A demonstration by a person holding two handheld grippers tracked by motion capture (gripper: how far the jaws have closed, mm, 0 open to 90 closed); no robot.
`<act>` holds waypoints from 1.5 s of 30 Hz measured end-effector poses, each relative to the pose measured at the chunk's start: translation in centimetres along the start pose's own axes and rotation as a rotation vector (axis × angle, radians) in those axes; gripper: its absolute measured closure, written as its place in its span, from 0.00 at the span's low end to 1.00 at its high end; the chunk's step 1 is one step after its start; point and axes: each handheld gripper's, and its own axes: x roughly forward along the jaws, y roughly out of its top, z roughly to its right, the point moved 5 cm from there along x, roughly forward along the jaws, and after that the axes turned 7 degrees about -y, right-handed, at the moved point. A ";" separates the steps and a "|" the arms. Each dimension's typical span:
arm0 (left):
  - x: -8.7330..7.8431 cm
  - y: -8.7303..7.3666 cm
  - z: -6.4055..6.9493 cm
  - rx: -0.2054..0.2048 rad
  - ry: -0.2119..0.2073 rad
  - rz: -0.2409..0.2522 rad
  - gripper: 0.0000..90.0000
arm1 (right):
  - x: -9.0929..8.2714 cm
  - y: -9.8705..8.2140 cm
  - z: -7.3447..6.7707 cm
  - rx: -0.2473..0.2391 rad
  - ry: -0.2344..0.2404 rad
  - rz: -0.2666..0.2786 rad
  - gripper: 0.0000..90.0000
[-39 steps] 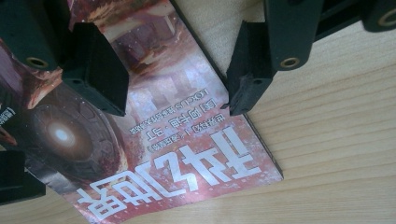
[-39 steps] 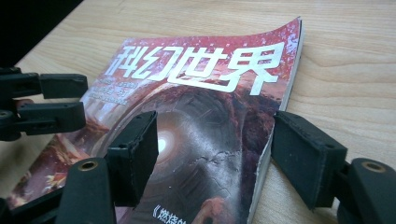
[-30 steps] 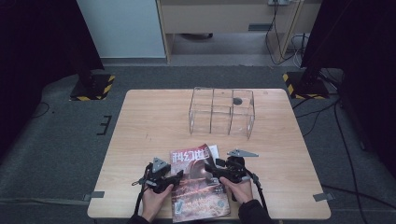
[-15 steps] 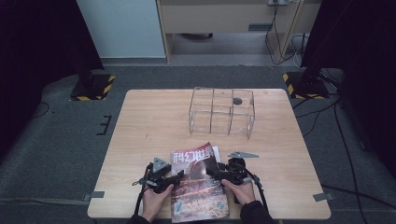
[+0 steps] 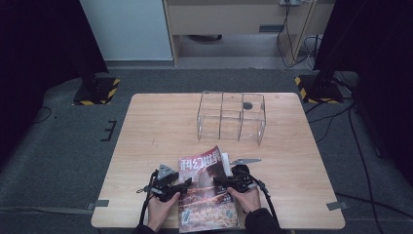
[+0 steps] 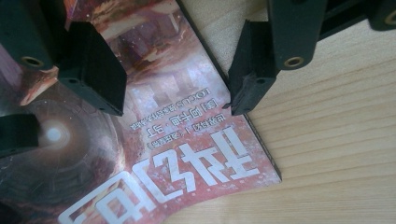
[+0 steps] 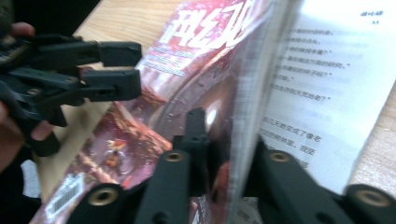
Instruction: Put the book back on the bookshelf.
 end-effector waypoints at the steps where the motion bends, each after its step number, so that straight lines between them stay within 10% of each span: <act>1: -0.1 0.0 -0.1 0.005 0.003 -0.001 0.37 | -0.1 0.1 -0.1 0.000 0.008 0.004 0.94; 14: -2.4 0.4 -0.7 -0.064 -0.071 0.075 0.29 | -3.7 1.7 -3.6 -0.134 0.054 0.165 0.99; 30: 0.3 0.9 1.7 -0.113 -0.297 0.082 0.20 | -5.0 1.6 -4.3 -0.208 0.090 0.233 0.99; 45: 0.1 1.8 3.1 -0.094 -0.249 0.083 0.49 | -4.4 1.2 -2.0 -0.156 0.073 0.170 0.98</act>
